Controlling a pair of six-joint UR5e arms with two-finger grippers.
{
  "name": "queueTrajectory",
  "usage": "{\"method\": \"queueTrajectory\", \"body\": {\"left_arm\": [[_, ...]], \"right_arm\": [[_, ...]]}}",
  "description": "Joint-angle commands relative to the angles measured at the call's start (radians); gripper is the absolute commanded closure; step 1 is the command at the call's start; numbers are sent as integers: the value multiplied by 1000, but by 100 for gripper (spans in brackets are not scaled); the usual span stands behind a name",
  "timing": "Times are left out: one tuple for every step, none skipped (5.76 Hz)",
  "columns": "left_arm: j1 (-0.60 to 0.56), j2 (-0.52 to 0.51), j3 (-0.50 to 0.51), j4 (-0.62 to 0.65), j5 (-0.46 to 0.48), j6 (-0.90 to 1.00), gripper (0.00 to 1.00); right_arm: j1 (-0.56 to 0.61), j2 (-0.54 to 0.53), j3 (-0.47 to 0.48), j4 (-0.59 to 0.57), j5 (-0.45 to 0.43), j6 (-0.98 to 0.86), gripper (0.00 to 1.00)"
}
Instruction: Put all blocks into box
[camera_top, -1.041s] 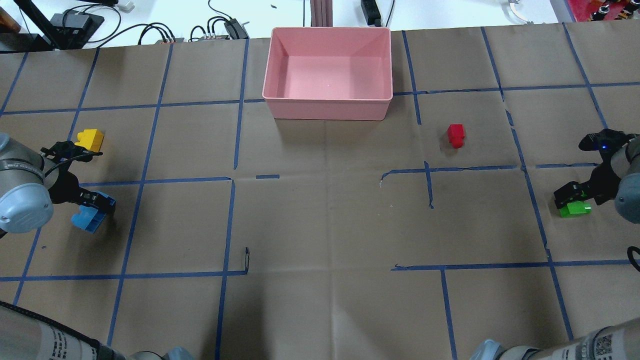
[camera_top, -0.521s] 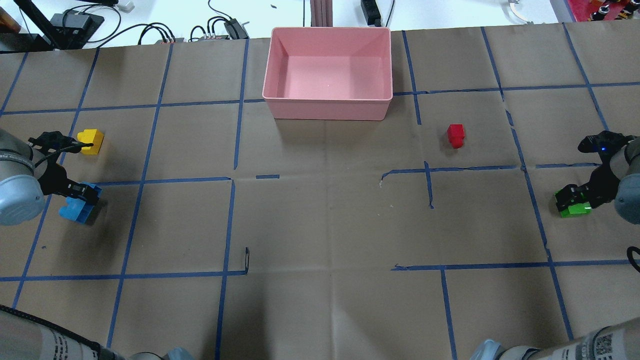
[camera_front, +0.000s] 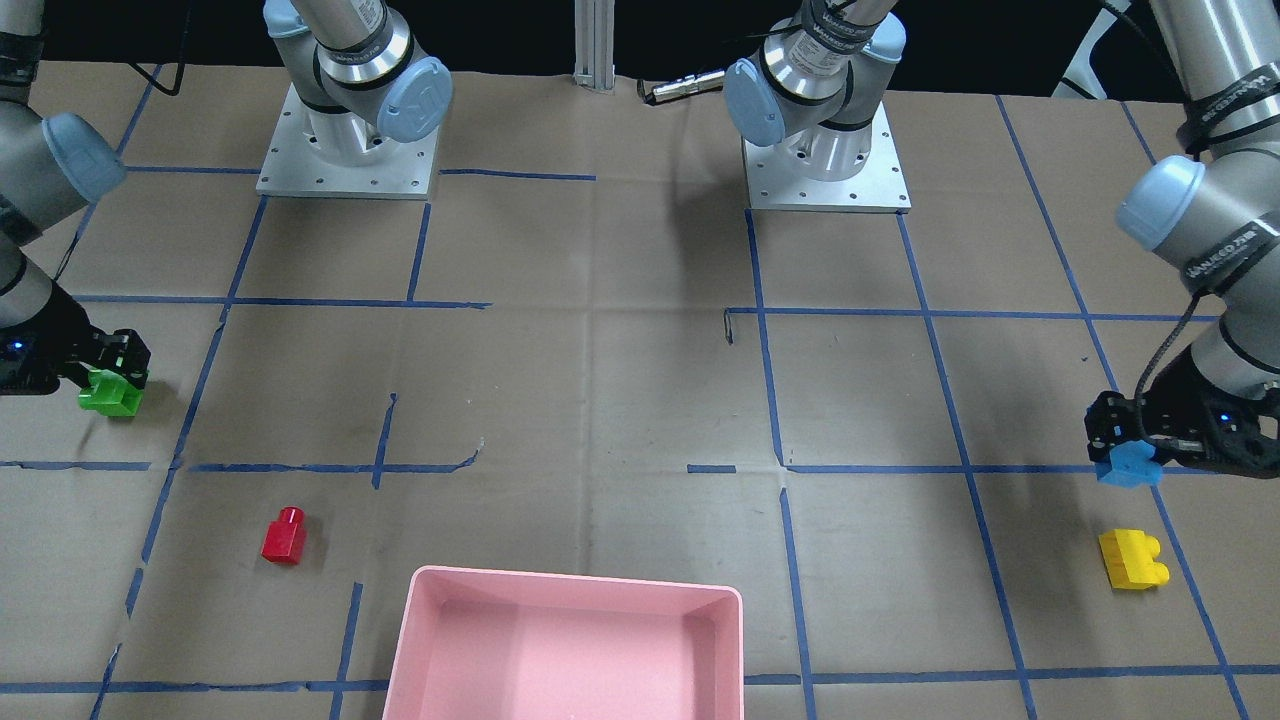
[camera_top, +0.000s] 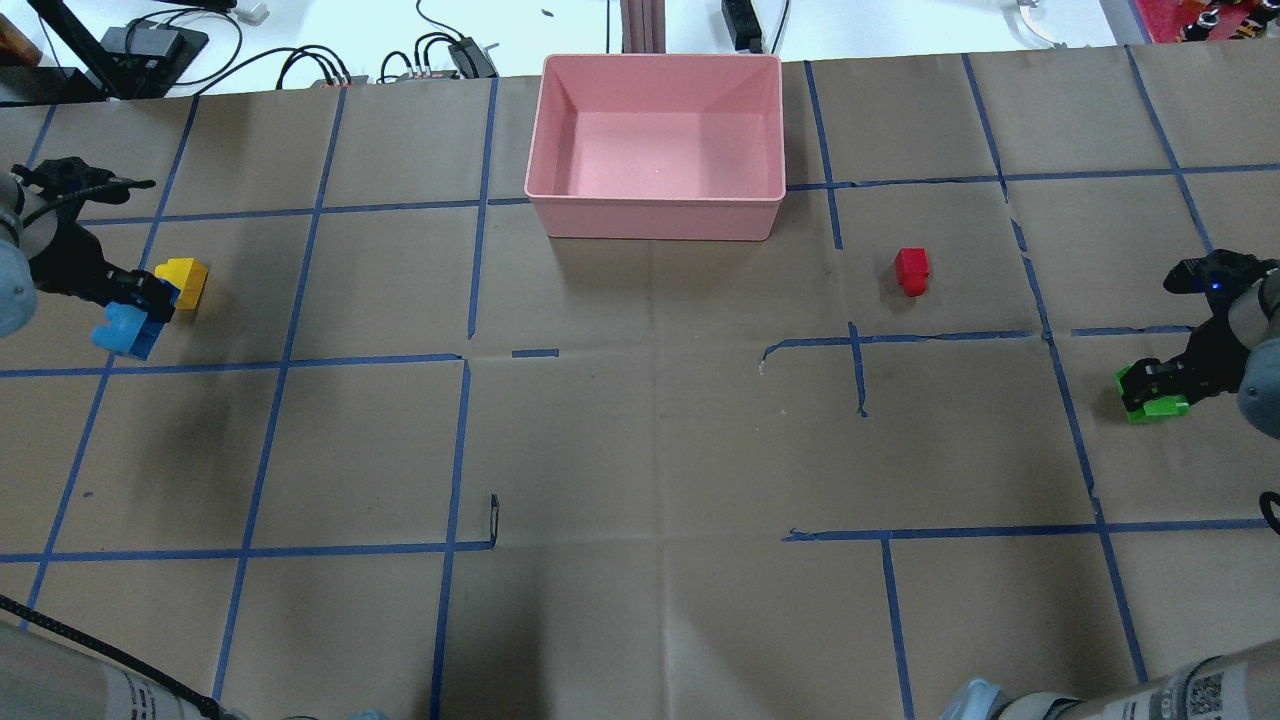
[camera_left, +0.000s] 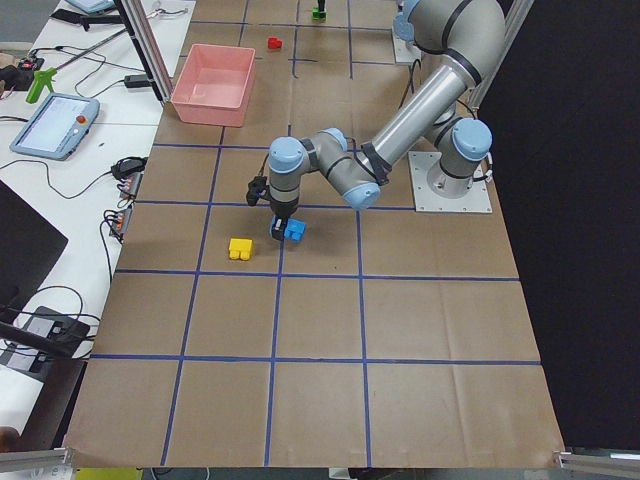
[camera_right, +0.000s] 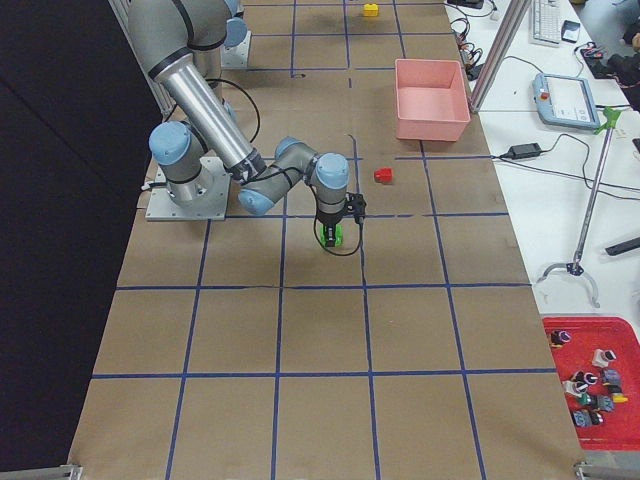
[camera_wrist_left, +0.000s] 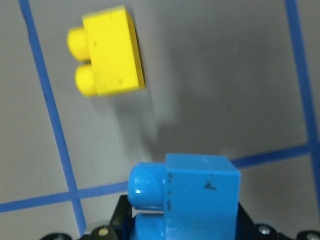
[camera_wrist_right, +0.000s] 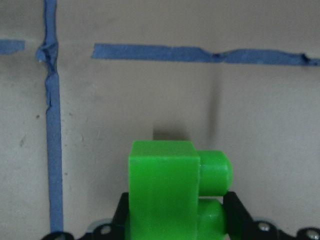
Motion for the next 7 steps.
{"method": "queueTrajectory", "body": {"left_arm": [[-160, -20, 272, -274, -20, -290, 74], [-265, -46, 337, -294, -75, -487, 74], [-382, -62, 383, -288, -80, -665, 74], [-485, -127, 456, -277, -105, -805, 73], [-568, -234, 594, -269, -105, -925, 73], [-642, -345, 741, -271, -94, -1008, 73], [-667, -429, 815, -269, -93, -1018, 73]], "right_arm": [[14, -27, -96, 15, 2, -13, 91], [64, -33, -189, 79, 7, -56, 93], [148, -19, -310, 104, 127, -62, 94], [219, 11, -409, 166, 246, -61, 94], [291, 80, -510, 178, 314, -62, 95], [377, 158, -625, 172, 346, -53, 95], [462, 244, -715, 170, 347, -49, 95]]}}
